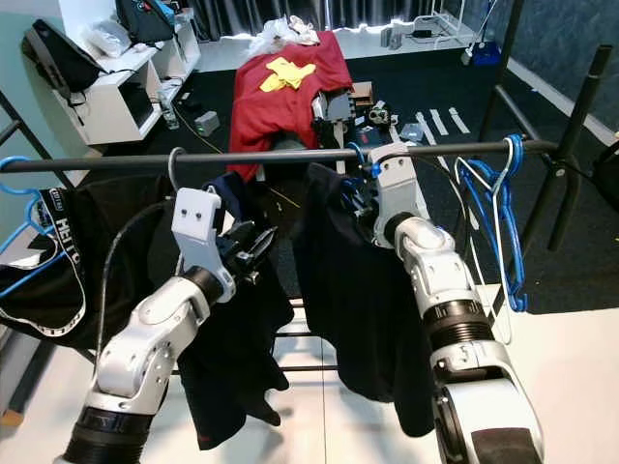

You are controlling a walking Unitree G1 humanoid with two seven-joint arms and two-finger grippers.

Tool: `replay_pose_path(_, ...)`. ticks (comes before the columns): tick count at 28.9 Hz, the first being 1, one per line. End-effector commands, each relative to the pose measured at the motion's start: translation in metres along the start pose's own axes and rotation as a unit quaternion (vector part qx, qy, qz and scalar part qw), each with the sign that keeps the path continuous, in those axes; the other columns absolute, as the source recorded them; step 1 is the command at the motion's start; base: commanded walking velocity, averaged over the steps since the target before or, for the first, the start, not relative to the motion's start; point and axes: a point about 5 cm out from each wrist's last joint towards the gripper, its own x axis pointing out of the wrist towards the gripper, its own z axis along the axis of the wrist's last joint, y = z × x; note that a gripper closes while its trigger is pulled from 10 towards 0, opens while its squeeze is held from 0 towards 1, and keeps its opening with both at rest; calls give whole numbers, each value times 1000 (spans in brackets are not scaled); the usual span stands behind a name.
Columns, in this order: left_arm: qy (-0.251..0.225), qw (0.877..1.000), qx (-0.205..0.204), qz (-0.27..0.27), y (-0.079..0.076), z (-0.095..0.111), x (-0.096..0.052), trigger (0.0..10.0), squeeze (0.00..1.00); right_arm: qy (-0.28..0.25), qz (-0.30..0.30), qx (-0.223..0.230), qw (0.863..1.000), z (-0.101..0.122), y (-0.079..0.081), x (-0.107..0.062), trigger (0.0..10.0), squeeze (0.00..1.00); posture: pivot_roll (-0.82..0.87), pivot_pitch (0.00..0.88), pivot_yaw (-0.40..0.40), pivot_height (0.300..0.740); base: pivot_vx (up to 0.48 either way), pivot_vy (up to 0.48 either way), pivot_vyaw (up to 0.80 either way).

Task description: Hang hanger

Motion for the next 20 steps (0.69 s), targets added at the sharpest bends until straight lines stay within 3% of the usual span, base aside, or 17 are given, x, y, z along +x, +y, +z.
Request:
replay_pose_path(1, 13, 1000, 9, 7, 6, -3, -1, 10000, 0, 9, 10, 3, 1000, 1, 2, 2, 0, 0, 14, 79, 88, 740, 0, 0, 0)
replay_pose_path(8, 14, 1000, 7, 5, 5, -2, 0, 10000, 0, 51, 31, 2, 998, -6, -5, -1, 0, 0, 9, 76, 92, 740, 0, 0, 0)
replay_pose_path(20, 14, 1000, 8, 1, 4, -1, 1, 10000, 0, 42, 20, 3, 999, -2, -11, 0, 0, 0, 8, 73, 94, 740, 0, 0, 0)
